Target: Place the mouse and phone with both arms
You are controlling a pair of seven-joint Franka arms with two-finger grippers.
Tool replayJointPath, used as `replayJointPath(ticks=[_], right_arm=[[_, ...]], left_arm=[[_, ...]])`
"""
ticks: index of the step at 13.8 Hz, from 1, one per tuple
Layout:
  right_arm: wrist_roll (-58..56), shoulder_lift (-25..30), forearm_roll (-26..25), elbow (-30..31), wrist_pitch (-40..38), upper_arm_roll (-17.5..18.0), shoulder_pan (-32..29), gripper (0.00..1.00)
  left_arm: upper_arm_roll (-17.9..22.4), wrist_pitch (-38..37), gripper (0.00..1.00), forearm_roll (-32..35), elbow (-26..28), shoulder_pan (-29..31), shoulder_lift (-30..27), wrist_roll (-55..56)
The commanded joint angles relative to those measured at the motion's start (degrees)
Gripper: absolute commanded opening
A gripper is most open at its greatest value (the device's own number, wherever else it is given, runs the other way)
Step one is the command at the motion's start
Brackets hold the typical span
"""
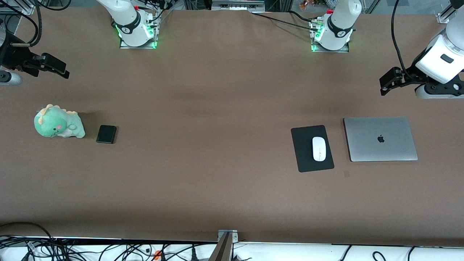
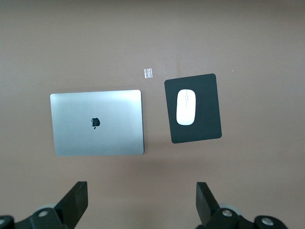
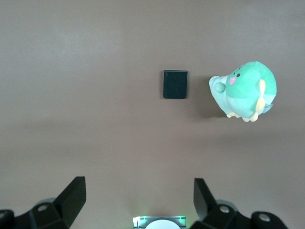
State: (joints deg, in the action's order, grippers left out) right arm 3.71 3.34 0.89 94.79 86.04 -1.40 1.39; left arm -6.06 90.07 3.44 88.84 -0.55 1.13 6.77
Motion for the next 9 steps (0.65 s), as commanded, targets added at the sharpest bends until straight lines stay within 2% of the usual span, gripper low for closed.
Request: replayJointPath(ticks=[1,9], right_arm=[[0.86,-0.09,-1.68,-1.01,-0.61,1.05,-0.95,1.0],[1.65,-0.53,-1.77,-1.27,-0.35,0.96,-1.04,1.0]], left_arm=[[-0.09,-1.21,1.0,-0.8,-1.74,0.11,0.63,-0.36],[-0.09,-1.21,1.0,-0.8,-1.74,0.11,0.63,-0.53]])
